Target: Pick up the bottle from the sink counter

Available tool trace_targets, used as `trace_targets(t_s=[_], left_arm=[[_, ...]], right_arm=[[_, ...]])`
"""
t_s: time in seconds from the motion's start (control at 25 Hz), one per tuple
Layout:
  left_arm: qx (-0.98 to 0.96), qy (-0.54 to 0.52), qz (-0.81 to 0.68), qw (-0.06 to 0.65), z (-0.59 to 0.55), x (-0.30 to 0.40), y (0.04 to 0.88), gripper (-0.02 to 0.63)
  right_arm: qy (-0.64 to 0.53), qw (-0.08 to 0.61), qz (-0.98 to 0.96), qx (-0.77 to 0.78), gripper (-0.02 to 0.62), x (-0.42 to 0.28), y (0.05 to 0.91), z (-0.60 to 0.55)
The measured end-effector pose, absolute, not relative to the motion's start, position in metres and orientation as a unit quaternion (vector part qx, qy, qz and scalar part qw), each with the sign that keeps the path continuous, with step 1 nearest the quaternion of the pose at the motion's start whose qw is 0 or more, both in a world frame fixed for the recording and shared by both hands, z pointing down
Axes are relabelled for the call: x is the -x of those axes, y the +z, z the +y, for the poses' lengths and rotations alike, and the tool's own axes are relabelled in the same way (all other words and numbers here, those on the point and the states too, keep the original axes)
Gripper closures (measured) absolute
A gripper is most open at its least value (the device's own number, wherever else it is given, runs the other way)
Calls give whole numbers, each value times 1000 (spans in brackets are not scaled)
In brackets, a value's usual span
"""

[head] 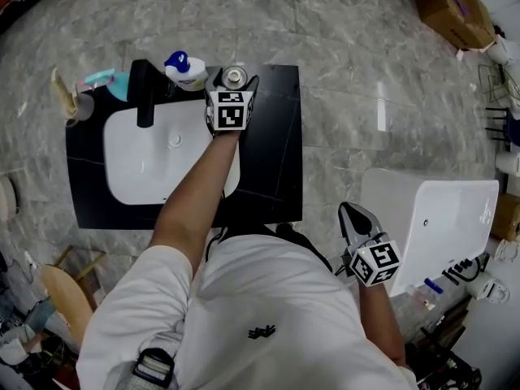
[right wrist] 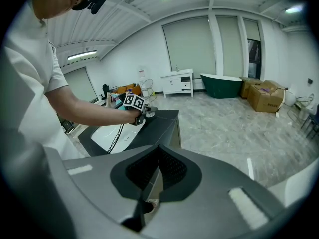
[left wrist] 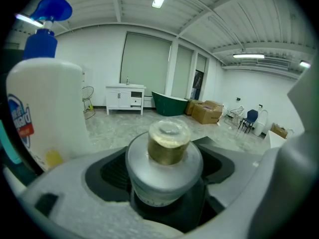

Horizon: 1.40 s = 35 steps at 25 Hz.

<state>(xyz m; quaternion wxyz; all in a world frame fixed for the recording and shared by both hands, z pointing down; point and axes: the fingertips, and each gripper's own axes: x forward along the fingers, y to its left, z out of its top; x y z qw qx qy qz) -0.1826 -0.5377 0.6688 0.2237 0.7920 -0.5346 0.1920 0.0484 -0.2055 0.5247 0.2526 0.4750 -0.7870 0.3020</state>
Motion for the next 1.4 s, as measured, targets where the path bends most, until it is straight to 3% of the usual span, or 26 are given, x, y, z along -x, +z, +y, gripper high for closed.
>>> trace_targets(t_s=[0.56, 1.4], left_arm=[[-803, 208, -519, 206, -543, 178, 674, 252], [-826, 195, -500, 171, -500, 157, 586, 255]], right_arm=[[305, 256, -780, -483, 581, -43, 529, -196], [277, 230, -812, -459, 581, -45, 517, -172]])
